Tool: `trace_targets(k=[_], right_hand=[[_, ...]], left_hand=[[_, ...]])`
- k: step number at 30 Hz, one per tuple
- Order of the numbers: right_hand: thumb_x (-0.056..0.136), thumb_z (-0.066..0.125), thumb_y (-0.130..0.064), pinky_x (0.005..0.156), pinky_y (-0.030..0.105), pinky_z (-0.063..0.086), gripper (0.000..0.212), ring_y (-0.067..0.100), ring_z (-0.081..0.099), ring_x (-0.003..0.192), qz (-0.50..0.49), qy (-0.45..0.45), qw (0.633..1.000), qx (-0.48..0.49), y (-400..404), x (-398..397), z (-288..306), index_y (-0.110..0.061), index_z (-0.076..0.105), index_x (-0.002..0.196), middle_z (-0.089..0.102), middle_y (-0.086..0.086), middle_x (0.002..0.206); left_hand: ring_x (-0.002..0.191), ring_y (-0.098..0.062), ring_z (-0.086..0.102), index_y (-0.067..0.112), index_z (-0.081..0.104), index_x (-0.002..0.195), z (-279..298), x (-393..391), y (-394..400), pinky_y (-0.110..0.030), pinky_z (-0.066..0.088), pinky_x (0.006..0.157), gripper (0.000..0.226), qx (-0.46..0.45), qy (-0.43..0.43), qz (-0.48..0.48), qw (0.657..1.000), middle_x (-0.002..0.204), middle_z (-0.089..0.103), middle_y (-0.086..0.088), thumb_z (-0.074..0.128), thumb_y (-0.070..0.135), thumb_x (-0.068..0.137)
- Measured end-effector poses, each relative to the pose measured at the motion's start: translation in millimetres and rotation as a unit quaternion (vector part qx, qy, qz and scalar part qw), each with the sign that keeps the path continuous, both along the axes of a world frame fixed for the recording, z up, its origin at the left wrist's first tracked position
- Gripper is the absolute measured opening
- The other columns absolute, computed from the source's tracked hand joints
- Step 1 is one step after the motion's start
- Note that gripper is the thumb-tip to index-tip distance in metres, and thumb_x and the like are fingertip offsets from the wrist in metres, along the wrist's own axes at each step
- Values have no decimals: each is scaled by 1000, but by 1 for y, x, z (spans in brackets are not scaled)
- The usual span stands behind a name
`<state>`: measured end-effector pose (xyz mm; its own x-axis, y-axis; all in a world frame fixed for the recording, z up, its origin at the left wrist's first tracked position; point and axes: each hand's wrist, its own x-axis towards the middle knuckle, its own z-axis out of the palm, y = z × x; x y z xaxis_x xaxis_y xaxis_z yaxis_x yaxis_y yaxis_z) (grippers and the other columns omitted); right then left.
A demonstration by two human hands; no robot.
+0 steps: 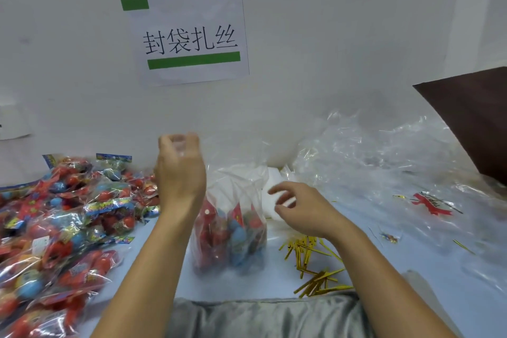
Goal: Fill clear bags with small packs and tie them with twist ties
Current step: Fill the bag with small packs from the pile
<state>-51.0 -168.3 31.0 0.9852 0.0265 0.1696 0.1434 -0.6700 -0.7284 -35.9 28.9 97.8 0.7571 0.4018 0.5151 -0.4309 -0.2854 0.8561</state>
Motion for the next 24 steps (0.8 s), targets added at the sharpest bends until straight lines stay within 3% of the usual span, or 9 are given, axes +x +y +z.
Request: trace_targets(k=[3,6,9,12,15,18,20,22,24], right_hand=[[88,69,-17,99,32,54,62,12,62,115,101,16,988,117,10,-1,2,-39,49,142,58,-8,133],[75,82,-34,108,39,48,86,16,55,130,173,75,965,182,12,-3,2,-49,38,148,50,-11,144],[81,81,-34,91,31,55,56,7,70,107,167,58,966,191,15,-5,2,-46,57,131,62,-11,132],[90,74,-24,65,18,54,23,3,72,89,90,0,968,234,15,-1,4,-31,69,111,68,-1,119],[92,69,-21,75,35,56,15,24,71,100,38,-12,966,256,8,1,4,-24,69,108,71,9,113],[95,65,-19,79,33,53,19,23,71,100,36,10,962,269,5,3,4,-23,67,113,71,10,115],[98,58,-20,80,31,52,23,19,67,110,36,18,959,282,4,4,5,-26,66,119,69,5,121],[99,55,-21,87,36,52,25,23,63,115,33,19,951,306,3,4,7,-30,68,118,68,1,124],[100,52,-21,91,38,51,26,22,64,114,30,21,948,315,4,5,7,-32,68,117,69,0,122]], left_hand=[[87,-22,54,22,60,92,-26,1,6,-40,42,77,35,-154,18,-27,988,94,59,1,33,46,94],[71,-23,56,29,67,78,-51,3,8,-36,42,65,49,-178,101,-100,974,84,63,-12,27,40,103],[71,-25,60,11,66,92,-64,5,6,-33,45,67,58,-162,168,-127,964,90,67,-16,22,47,105],[59,-18,59,13,69,91,-68,6,3,-24,42,50,63,-167,199,-154,953,86,71,-9,23,53,104],[60,-19,59,9,67,97,-66,9,9,-28,46,58,58,-168,216,-183,944,82,68,-9,25,49,105],[77,-36,58,7,59,82,-69,22,37,-43,50,74,28,23,222,-35,974,81,63,-18,45,24,100],[81,-35,56,9,61,85,-77,27,64,-42,47,72,13,186,273,64,942,84,61,-15,51,10,93],[82,-32,57,4,63,87,-84,28,86,-40,48,73,13,266,335,92,899,87,63,-14,50,3,88],[92,-39,63,-5,62,90,-86,29,93,-46,52,79,16,315,377,98,865,101,66,-27,47,0,85]])
